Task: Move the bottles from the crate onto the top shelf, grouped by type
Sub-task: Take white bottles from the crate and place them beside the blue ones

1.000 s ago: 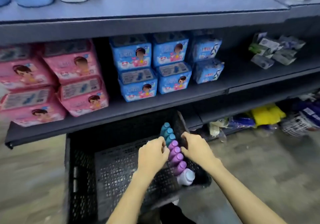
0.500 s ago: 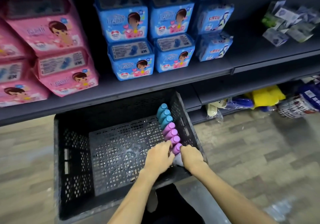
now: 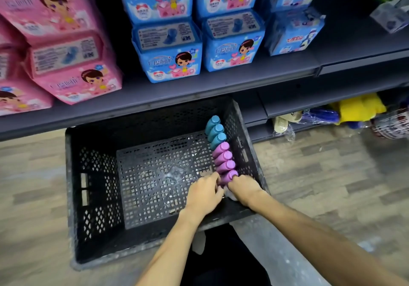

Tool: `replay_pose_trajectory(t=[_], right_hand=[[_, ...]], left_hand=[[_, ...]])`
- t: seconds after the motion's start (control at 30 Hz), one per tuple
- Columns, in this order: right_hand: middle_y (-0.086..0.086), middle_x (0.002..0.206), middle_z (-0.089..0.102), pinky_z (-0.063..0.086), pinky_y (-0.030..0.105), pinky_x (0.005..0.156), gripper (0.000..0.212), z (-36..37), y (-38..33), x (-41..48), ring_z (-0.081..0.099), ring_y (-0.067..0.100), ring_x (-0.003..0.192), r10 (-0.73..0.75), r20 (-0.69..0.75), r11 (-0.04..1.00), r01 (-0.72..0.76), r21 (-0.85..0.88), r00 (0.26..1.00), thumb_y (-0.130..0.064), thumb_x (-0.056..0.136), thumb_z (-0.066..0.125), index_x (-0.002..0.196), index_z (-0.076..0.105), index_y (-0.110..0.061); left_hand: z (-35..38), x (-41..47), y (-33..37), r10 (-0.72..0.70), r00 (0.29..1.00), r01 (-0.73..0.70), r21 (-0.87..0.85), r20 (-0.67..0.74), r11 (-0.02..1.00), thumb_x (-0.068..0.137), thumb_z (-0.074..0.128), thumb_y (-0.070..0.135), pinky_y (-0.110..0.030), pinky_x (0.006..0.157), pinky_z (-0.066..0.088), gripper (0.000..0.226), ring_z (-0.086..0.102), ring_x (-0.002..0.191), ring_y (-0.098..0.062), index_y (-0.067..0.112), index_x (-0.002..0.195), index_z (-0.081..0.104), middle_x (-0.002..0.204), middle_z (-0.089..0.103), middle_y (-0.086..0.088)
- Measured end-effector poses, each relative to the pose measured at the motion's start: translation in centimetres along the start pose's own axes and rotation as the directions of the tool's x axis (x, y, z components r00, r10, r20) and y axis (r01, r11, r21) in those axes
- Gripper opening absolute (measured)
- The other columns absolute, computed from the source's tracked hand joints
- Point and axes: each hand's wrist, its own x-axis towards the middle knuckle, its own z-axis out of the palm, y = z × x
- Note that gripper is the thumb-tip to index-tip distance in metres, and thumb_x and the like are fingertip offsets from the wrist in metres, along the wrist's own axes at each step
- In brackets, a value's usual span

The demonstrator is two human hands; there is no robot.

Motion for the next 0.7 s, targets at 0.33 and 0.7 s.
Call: replay_pose_trajectory(t=[0.33, 0.7], right_hand=[[0.013, 0.123, 0.066, 0.052, 0.039, 0.09, 0.03, 0.5, -1.0, 0.7, 0.064, 0.033, 0.114, 0.031, 0.038, 0.999, -0.032, 0.037, 0.999, -0.013, 0.094, 0.054, 0.123, 0.064, -0.011], [0.012, 0.11, 0.067, 0.049, 0.035, 0.081, 0.041, -3.5, 0.3, -1.0, 0.065, 0.034, 0.1, 0.109, -0.109, 0.939, -0.067, 0.337, 0.988, -0.035, 0.075, 0.075, 0.111, 0.065, -0.018]], left_hand=[[0.2, -0.4, -2.5, -0.12, 0.993, 0.119, -0.053, -0.017, 0.992, 0.087, 0.054, 0.027, -0.031, 0.066, 0.044, 0.015, 0.062, 0.083, -0.018, 0.023, 0.101, 0.057, 0.086, 0.067, 0.008], [-2.5, -0.1, -3.2, -0.138, 0.989, 0.141, -0.044, 0.054, 0.989, 0.087, 0.055, 0.025, -0.034, 0.072, 0.049, 0.012, 0.062, 0.085, -0.021, 0.02, 0.097, 0.059, 0.087, 0.069, 0.005]])
